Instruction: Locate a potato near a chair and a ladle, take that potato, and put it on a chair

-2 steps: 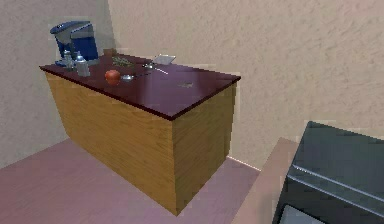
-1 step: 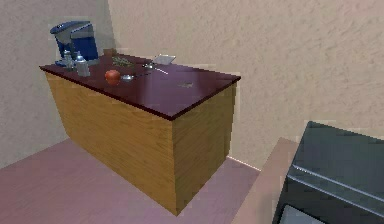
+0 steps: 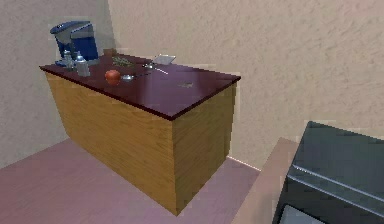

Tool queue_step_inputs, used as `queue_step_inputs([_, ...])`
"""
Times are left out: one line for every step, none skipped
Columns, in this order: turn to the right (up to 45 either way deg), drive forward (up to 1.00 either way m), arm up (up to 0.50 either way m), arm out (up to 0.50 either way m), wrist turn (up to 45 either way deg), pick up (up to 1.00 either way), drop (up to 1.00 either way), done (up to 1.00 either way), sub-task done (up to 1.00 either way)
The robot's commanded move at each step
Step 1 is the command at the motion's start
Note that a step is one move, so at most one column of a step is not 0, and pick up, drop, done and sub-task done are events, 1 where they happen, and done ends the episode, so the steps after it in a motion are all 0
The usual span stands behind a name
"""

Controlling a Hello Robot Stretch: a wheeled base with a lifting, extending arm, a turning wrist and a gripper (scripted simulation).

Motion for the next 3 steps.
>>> queue_step_inputs([-45.0, 0.0, 0.0, 0.0, 0.0, 0.0, 0.0, 0.0, 0.0])
queue_step_inputs([-45.0, 0.0, 0.0, 0.0, 0.0, 0.0, 0.0, 0.0, 0.0])
queue_step_inputs([-18.0, 0.0, 0.0, 0.0, 0.0, 0.0, 0.0, 0.0, 0.0])
